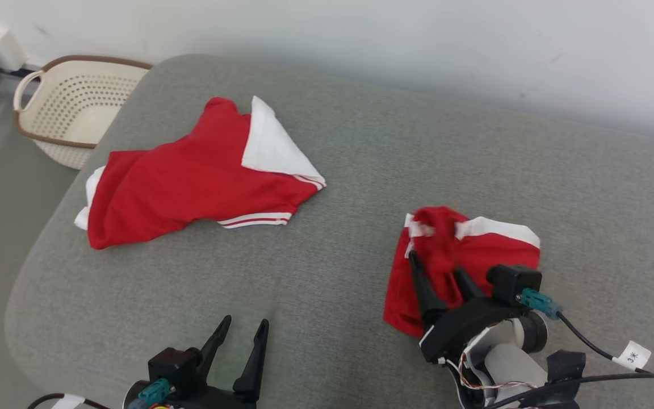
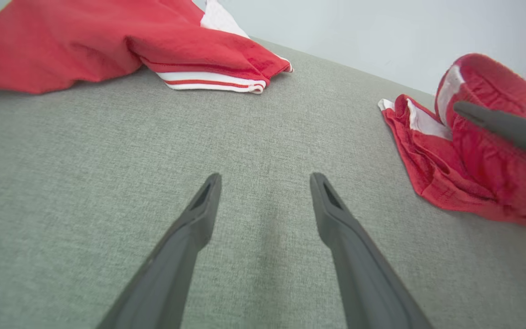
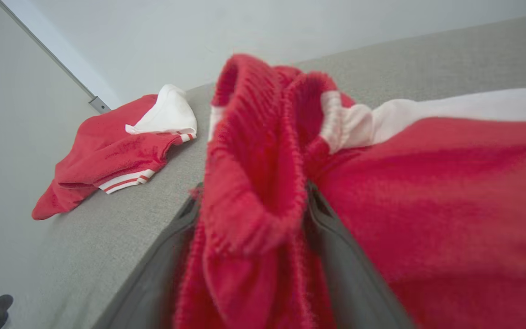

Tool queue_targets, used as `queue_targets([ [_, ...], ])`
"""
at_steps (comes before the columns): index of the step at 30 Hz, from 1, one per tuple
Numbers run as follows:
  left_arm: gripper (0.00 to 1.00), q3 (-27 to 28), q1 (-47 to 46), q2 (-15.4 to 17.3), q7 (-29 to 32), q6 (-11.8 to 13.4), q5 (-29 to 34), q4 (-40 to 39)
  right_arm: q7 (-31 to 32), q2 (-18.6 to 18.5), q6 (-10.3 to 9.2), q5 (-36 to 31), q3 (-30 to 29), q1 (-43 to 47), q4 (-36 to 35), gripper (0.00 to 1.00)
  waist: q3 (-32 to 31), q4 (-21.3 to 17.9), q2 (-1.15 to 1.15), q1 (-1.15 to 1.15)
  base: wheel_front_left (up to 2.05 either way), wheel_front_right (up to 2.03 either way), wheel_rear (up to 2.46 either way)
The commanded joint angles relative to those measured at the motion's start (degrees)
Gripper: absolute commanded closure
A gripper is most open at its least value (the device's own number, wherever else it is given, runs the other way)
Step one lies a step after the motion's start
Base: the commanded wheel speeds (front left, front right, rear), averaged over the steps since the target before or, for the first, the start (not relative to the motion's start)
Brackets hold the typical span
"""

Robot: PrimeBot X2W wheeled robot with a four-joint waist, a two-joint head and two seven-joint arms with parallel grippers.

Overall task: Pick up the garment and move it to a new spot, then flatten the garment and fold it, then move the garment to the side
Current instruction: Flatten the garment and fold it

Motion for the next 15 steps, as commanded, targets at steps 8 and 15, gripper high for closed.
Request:
queue_targets([
  [8,0.00,1.77,1.34,0.06,-0.06,1.29,1.65,-2.07,-0.03,0.16,-0.02,0.07,-0.57,1.18,-5.09,0.00,-0.21,0.36,0.00,0.00,0.00,0.00,0.00],
  [15,0.00,2.18,2.10,0.07,-0.06,1.78,2.31,-2.53,-0.02,-1.97,-0.02,0.03,-4.96,6.08,-9.74,0.00,-0.92,-1.67,0.00,0.00,0.00,0.00,0.00],
])
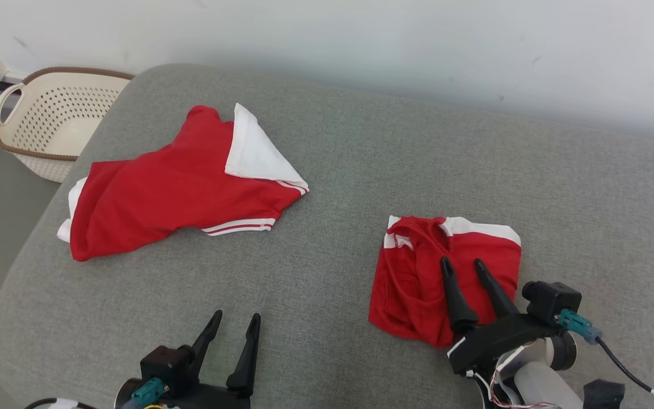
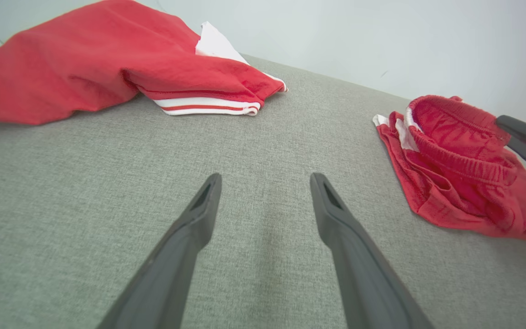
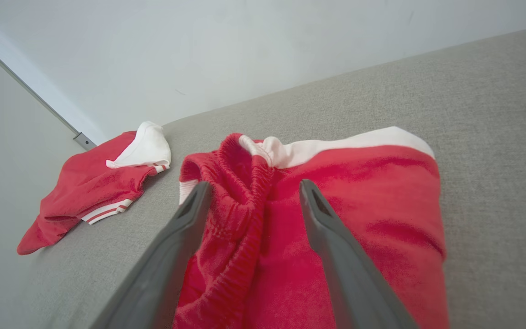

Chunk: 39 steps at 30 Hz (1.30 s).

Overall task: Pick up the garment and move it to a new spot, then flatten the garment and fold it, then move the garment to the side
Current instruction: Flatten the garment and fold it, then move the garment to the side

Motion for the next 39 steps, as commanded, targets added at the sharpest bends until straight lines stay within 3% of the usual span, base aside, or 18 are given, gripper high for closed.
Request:
queue_targets([
  [1,0.00,0.40,1.63,0.09,-0.06,0.14,0.59,0.14,-0.02,-0.88,-0.02,0.44,1.05,1.59,-1.10,0.00,-0.53,-0.86,-0.01,0.00,0.00,0.00,0.00],
  [10,0.00,0.64,1.34,0.09,-0.06,-0.30,1.01,0.47,-0.02,-1.60,-0.02,1.69,2.71,1.94,-3.16,0.00,-0.86,-0.27,-0.01,0.00,0.00,0.00,0.00],
  [19,0.00,0.63,1.32,0.09,-0.06,-0.07,1.18,-0.49,-0.02,-0.17,-0.02,-5.56,-11.74,4.25,0.64,0.00,-0.33,0.17,-0.01,0.00,0.00,0.00,0.00],
  [33,0.00,-1.01,-0.02,0.09,-0.06,0.20,1.60,-0.73,0.06,2.03,0.01,-6.13,-12.90,1.74,9.49,0.00,0.71,2.07,-0.01,0.00,0.00,0.00,0.00],
  [34,0.00,-1.11,-0.04,0.09,-0.06,0.22,1.52,-0.79,0.08,2.24,0.01,-5.81,-12.06,1.33,10.24,0.41,0.74,2.20,-0.01,0.00,0.00,0.00,0.00],
  [35,0.00,-1.16,-0.07,0.09,-0.06,0.25,1.65,-0.90,0.13,2.28,0.01,-5.72,-11.61,0.86,10.64,1.00,0.77,2.27,-0.01,0.00,0.00,0.00,0.00],
  [39,0.00,-0.93,0.31,0.09,-0.06,0.30,2.14,-1.12,0.00,1.33,0.01,-6.71,-11.90,-0.14,9.49,1.00,0.47,1.74,-0.01,0.00,0.00,0.00,0.00],
])
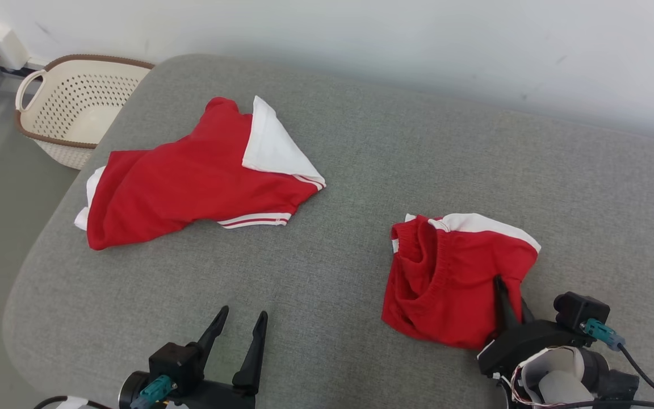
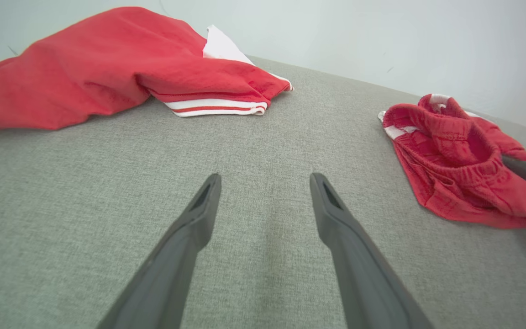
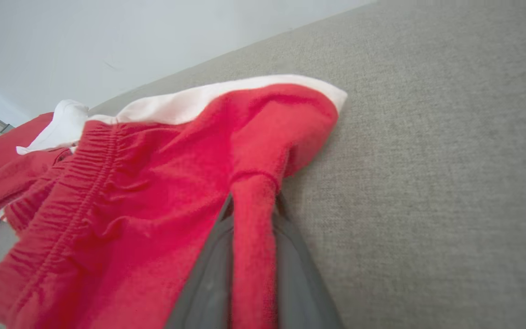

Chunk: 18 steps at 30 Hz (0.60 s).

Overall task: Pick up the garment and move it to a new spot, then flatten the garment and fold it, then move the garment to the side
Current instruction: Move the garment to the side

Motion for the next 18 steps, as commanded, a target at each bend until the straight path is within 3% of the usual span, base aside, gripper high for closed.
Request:
queue_targets([
  [1,0.00,0.05,0.54,0.05,-0.06,0.03,0.27,-0.24,-0.02,-0.45,0.06,-1.00,-0.07,0.21,-0.29,1.00,-0.31,-0.69,0.00,0.00,0.00,0.00,0.00],
  [8,0.00,0.17,0.43,0.05,-0.06,-0.41,1.88,-1.27,-0.02,-1.07,0.05,-3.98,-1.58,1.25,-1.98,1.00,-1.47,-6.65,0.00,0.00,0.00,0.00,0.00],
  [18,0.00,-0.19,1.53,0.08,-0.06,-0.23,2.46,-3.25,-0.02,-1.33,0.05,-5.80,-1.95,3.49,-2.32,1.00,-3.00,-20.80,0.00,0.00,0.00,0.00,0.00],
])
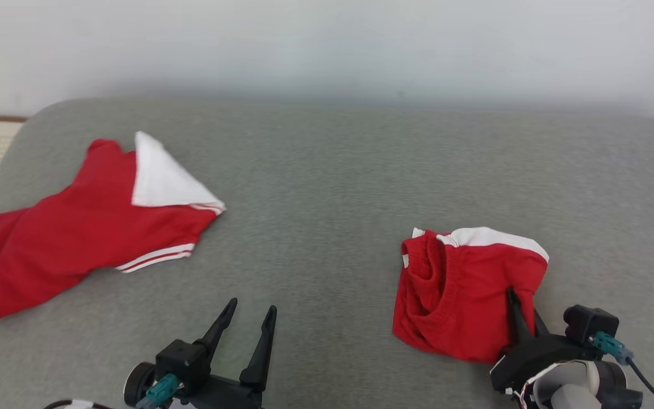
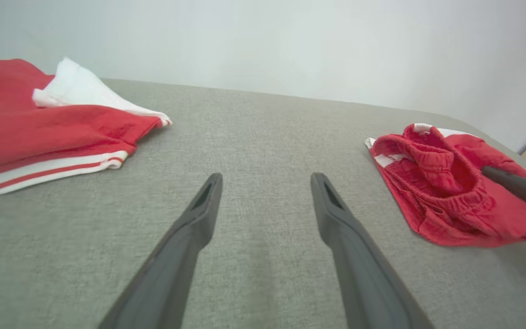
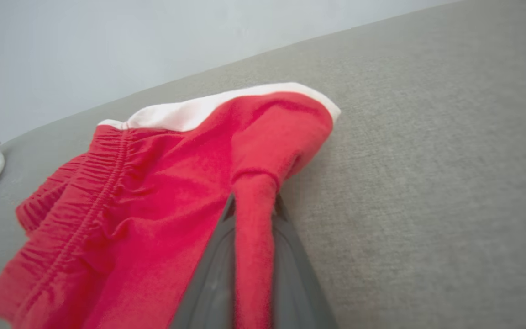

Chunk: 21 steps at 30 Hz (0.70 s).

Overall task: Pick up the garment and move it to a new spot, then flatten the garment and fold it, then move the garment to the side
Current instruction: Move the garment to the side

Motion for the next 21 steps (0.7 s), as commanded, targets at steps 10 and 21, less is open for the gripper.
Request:
queue_targets([
  [10,0.00,-1.54,-0.15,0.09,-0.06,0.34,-0.17,-2.73,-0.03,-0.34,0.04,-0.01,1.22,2.11,-0.13,1.00,-0.74,-18.90,0.00,0.00,0.00,0.00,0.00],
  [21,0.00,-2.27,-3.23,0.13,-0.06,-0.64,1.12,-6.35,-0.04,-0.26,0.04,-1.05,3.43,-1.31,-2.16,1.00,5.95,-21.52,0.00,0.00,0.00,0.00,0.00],
])
